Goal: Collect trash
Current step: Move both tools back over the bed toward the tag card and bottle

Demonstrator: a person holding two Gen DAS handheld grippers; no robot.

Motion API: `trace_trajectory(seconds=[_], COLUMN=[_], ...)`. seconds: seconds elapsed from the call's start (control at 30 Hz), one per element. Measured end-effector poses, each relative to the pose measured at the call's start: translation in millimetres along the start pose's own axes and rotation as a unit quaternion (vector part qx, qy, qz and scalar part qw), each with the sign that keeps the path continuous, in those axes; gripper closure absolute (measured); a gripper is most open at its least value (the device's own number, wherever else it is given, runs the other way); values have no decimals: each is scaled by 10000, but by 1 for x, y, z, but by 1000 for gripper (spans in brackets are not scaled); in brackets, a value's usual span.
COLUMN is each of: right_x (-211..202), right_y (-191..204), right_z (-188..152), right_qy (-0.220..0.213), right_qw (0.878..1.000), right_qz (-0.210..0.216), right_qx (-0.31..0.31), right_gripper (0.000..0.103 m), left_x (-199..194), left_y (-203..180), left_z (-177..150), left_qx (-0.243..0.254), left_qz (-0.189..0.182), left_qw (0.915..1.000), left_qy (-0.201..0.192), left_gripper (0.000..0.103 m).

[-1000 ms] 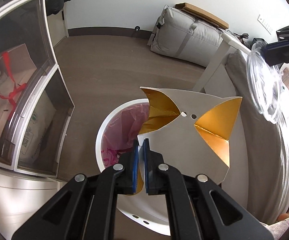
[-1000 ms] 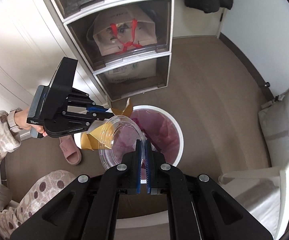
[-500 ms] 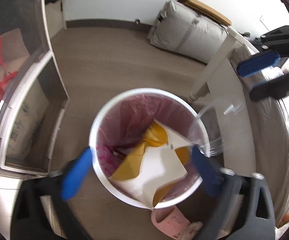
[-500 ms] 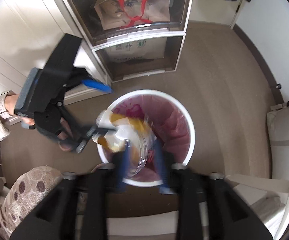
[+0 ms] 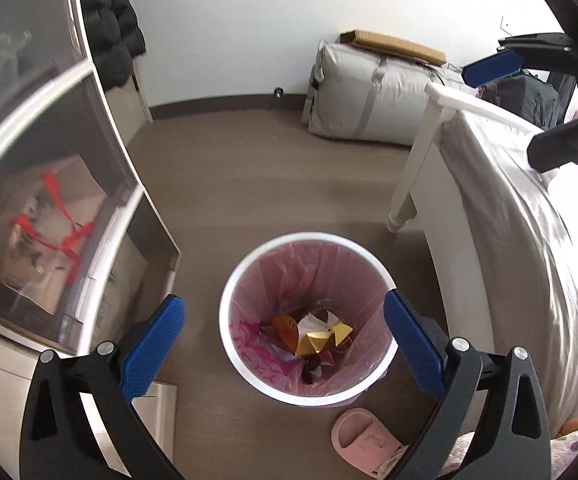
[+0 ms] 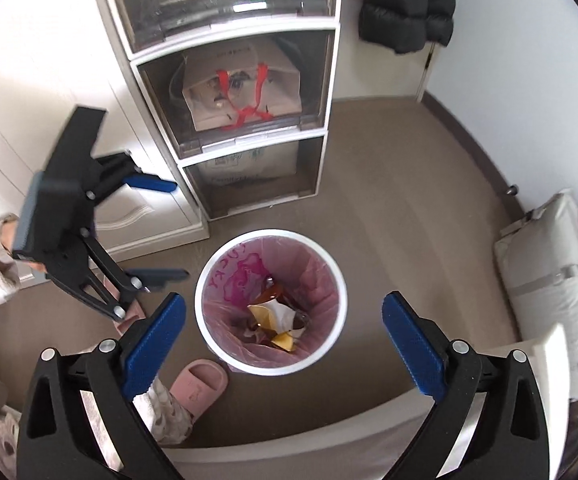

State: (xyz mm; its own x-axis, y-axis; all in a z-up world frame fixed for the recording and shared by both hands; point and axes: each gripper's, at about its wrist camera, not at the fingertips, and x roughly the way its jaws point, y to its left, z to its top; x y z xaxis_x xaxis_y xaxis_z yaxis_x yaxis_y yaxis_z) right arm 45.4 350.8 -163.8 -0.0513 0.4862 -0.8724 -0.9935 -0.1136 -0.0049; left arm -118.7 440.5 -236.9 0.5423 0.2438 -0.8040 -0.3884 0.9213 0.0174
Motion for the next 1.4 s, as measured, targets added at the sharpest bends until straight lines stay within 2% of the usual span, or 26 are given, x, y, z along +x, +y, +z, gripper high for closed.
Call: trace_trajectory(seconds=[0.37, 0.53, 0.73, 0.87, 1.13, 1.4], right_x=[-71, -109, -154, -185, -247, -279], right_y=[18, 14, -3, -22, -69, -114], right_z=[-27, -50, -93, -132, -233, -345], right_qy=[-384, -548, -650, -643, -379, -33], right_qw=[9982, 9965, 9932, 9900, 9796, 9675], right_qz=[-401, -606, -961, -1228, -1797, -1998], right_qx=[-214, -154, 55, 257, 821, 1550], right_gripper=[7, 7, 7, 7, 7, 7], left_x=[-78, -104, -120, -125, -118, -97], left_y=[-45, -81, -136, -182, -282, -376], left_z=[27, 38, 52, 61, 82, 94], left_qx=[423, 657, 924, 1088, 1575, 1994], left_qz=[195, 215, 31, -189, -656, -992], left_qw=[9982, 9963, 9936, 9915, 9829, 9734], left_qy=[-366, -514, -644, -694, -690, -542], left_gripper=[5, 5, 5, 5, 5, 5])
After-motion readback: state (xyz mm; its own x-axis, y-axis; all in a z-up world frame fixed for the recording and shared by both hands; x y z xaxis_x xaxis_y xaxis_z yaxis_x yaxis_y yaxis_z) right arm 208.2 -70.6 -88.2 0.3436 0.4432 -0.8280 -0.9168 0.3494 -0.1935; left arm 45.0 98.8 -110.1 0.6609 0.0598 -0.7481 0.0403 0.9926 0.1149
